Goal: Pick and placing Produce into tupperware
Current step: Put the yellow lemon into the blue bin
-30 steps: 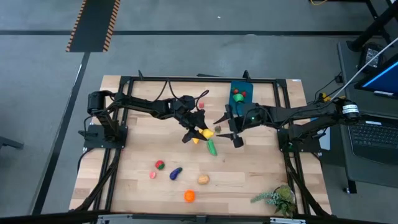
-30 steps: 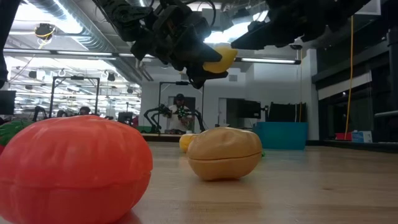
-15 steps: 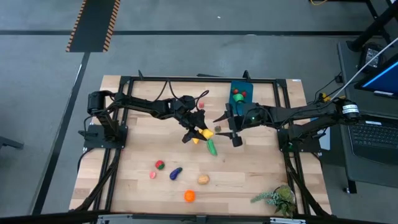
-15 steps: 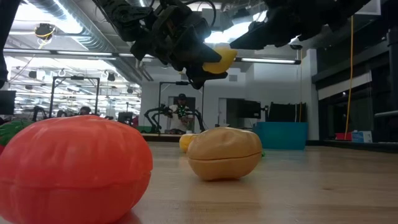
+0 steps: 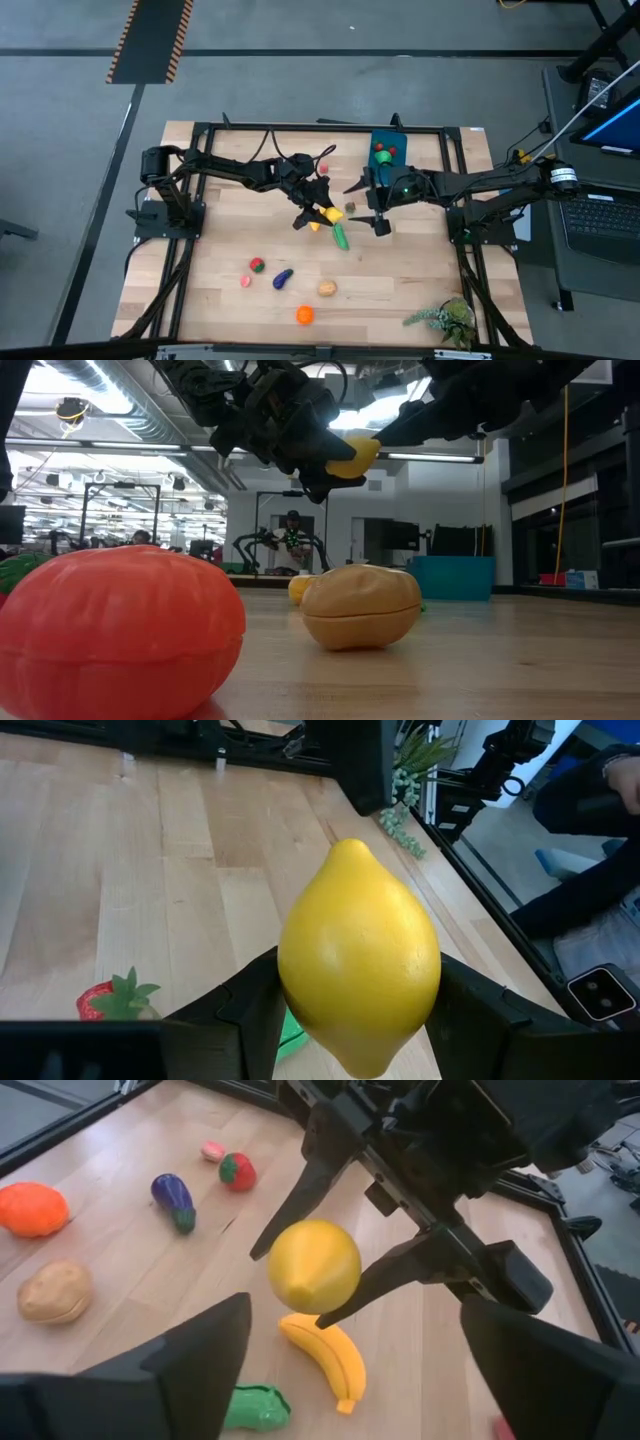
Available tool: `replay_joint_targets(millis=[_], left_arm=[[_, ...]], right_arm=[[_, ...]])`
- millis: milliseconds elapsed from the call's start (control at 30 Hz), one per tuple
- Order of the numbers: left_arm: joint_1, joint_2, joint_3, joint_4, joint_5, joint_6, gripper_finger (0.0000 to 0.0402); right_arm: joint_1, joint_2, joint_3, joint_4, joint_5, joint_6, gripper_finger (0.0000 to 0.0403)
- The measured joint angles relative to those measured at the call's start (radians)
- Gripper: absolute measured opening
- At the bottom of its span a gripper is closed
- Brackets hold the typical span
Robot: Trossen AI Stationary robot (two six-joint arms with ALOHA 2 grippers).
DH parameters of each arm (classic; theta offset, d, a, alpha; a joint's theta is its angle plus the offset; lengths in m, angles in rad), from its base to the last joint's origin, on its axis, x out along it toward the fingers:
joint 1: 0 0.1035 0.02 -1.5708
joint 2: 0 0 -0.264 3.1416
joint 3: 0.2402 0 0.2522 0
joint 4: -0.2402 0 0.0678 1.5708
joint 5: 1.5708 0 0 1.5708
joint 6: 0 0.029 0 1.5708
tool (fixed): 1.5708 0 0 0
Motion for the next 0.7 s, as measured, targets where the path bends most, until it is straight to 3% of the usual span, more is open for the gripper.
replay_joint_targets(millis=[167,700], left_arm=[[0.0,0.0,0.0,0.0,0.0,0.0,0.0193],[0.0,0.0,0.0,-0.018,0.0,0.009,0.019]], right_arm=[[0.0,0.0,0.0,0.001,0.0,0.006,0.0379],[0.0,0.0,0.0,0.012,0.001,0.028,0.0381]])
